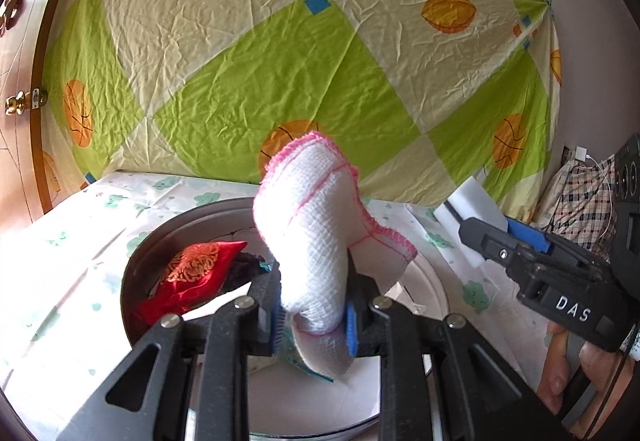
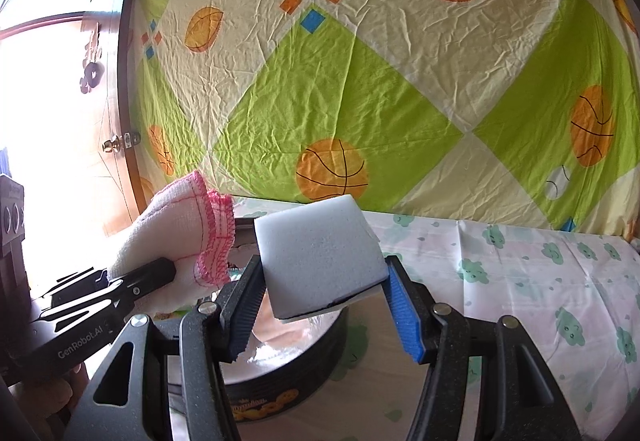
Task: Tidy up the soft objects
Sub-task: 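Carry the gauze cloth and white sponge over the tin with both tools, then open both tools to drop the gauze cloth and sponge into the tin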
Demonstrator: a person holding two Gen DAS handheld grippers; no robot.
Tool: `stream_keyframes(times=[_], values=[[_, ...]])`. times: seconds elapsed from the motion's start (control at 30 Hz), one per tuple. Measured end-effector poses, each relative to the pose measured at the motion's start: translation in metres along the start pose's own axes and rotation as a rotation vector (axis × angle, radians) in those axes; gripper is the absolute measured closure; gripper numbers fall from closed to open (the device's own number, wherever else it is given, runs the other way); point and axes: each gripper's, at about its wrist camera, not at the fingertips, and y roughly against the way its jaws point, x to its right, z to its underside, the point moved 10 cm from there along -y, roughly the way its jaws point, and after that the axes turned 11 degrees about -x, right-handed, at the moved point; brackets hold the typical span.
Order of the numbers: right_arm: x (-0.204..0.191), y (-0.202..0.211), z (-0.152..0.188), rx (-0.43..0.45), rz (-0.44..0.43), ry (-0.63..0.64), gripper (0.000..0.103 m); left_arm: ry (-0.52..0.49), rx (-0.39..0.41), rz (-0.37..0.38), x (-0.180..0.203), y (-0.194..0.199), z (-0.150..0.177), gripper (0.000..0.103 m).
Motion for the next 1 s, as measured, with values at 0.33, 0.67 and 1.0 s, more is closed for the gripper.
stream_keyframes(times=[0.33,0.67,1.0], values=[[-0.014,-0.030,-0.022,-0.058,-0.034,0.028,0.042,0.044,-0.094,-0.027,-0.030,-0.016,-0.010,0.081],[-0.024,-0.084,-0.016,-0.215,-0.047,0.045,0.042,0.095,-0.218,-0.031,-0.053,-0.044,-0.012,0.081],[-0.026,-0.100,-0.003,-0.293,-0.082,0.037,0.034,0.107,-0.270,-0.039,-0.059,-0.056,-0.005,0.074]])
